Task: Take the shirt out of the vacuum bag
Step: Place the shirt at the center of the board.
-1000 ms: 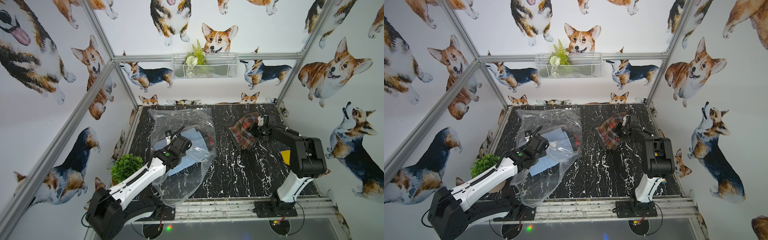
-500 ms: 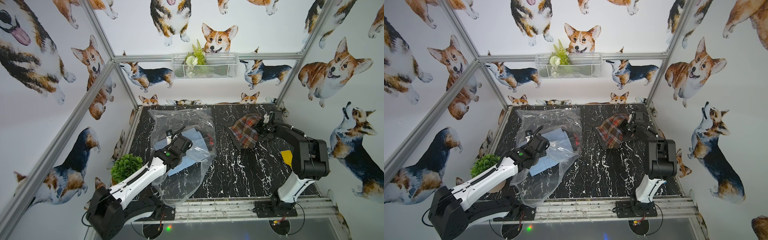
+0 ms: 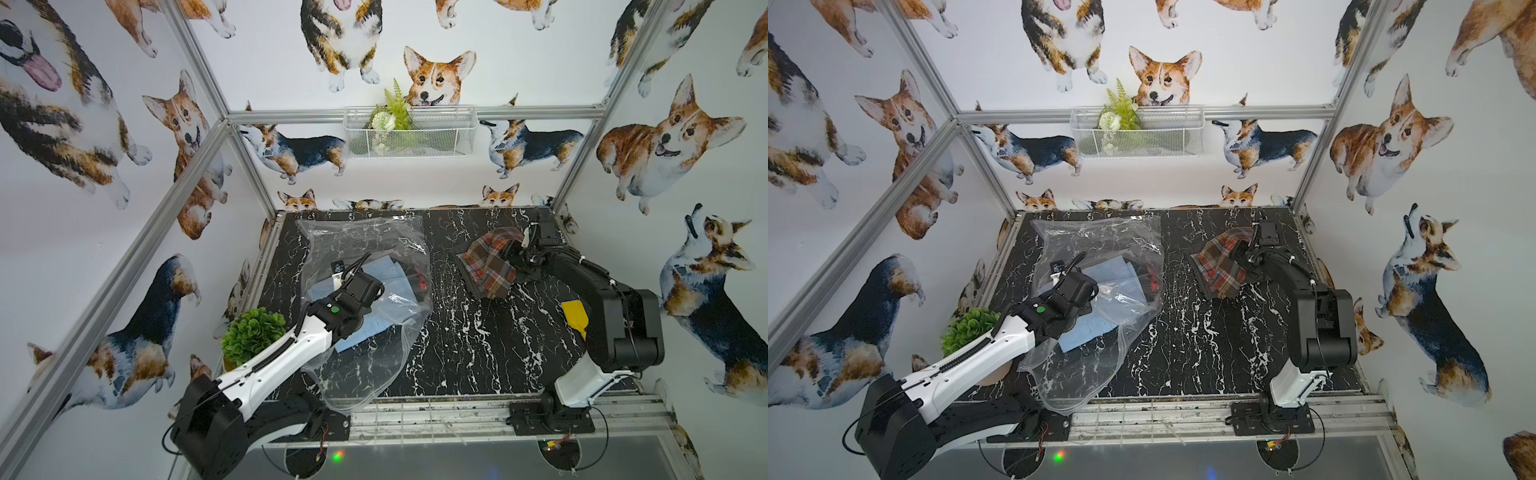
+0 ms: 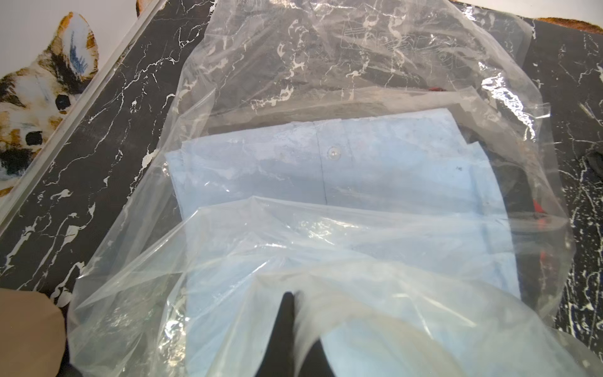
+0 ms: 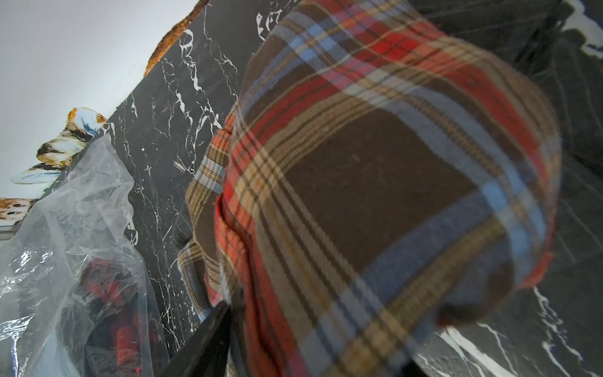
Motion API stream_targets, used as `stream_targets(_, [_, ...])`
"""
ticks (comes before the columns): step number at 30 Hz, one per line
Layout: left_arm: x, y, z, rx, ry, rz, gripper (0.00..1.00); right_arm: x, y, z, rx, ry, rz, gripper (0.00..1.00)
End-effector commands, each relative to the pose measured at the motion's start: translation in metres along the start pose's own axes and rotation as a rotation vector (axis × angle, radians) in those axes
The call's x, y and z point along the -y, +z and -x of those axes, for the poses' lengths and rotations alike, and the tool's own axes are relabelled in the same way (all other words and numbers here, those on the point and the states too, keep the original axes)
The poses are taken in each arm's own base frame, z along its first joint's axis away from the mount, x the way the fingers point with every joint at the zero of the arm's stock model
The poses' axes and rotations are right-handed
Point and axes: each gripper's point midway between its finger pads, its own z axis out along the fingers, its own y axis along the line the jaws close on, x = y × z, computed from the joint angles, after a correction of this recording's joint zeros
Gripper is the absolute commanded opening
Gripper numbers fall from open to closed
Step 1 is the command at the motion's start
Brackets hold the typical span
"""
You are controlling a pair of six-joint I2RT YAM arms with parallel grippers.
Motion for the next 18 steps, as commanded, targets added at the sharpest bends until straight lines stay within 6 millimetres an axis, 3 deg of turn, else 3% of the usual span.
stream_targets(1, [-0.001,-0.002,0.004,0.017,-0.001,0.006,0.00,0.002,-0.015,-0.002,0.032,0.056,0.005,0.62])
stream_targets(10, [0.014,0.010,-0.004,-0.030,-0.004,-0.020,0.00,-0.012,-0.096,-0.012,0.150,0.045,0.064,0.67])
stream_targets(14, [0.040,0.009,0.013,-0.017,-0.037,-0.067,0.00,-0.049,-0.129,-0.043,0.136,-0.003,0.206,0.67])
stream_targets(18, [0.067,0.012,0.030,-0.008,-0.057,-0.101,0.00,-0.087,-0.149,-0.094,0.075,-0.088,0.334,0.68])
